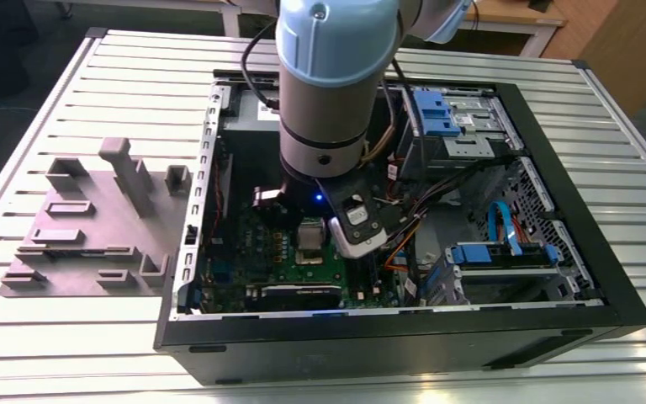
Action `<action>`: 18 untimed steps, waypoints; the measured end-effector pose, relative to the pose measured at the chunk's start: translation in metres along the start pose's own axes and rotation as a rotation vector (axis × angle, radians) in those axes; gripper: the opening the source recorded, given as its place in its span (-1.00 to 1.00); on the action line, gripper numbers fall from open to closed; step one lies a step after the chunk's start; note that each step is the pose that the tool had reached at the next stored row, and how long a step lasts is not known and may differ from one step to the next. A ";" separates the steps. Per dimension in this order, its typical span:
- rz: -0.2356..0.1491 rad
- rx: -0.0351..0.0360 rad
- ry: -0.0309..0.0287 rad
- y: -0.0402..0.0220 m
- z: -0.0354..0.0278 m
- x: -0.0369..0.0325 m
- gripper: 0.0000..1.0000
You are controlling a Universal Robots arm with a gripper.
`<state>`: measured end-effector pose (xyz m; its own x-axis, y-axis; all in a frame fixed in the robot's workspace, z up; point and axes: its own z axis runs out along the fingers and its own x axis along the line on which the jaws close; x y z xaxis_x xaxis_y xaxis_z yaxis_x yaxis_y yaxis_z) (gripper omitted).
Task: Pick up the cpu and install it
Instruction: 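Place the cpu into insertion slot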
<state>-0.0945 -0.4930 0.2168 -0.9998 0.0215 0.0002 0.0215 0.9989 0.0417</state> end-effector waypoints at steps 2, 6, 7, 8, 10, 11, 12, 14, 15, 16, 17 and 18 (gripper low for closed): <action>0.000 0.0006 0.0001 -0.0002 0.0013 -0.0001 -0.06; 0.000 0.0053 0.0014 -0.0009 0.0027 -0.0001 -0.06; 0.000 0.0062 0.0015 -0.0012 0.0030 -0.0001 -0.06; 0.000 0.0068 0.0017 -0.0016 0.0035 -0.0001 -0.06; 0.000 0.0075 0.0020 -0.0021 0.0046 -0.0001 -0.06; 0.000 0.0076 0.0020 -0.0022 0.0053 -0.0002 -0.06; 0.000 0.0077 0.0020 -0.0023 0.0063 -0.0004 -0.06; 0.000 0.0076 0.0020 -0.0026 0.0083 -0.0004 -0.06; 0.000 0.0076 0.0020 -0.0027 0.0092 -0.0005 -0.06; 0.000 0.0076 0.0020 -0.0028 0.0101 -0.0005 -0.06; 0.000 0.0076 0.0020 -0.0029 0.0109 -0.0005 -0.06; 0.000 0.0077 0.0020 -0.0030 0.0117 -0.0005 -0.06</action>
<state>-0.0941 -0.4955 0.2050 -0.9998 0.0214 0.0023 0.0215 0.9992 0.0341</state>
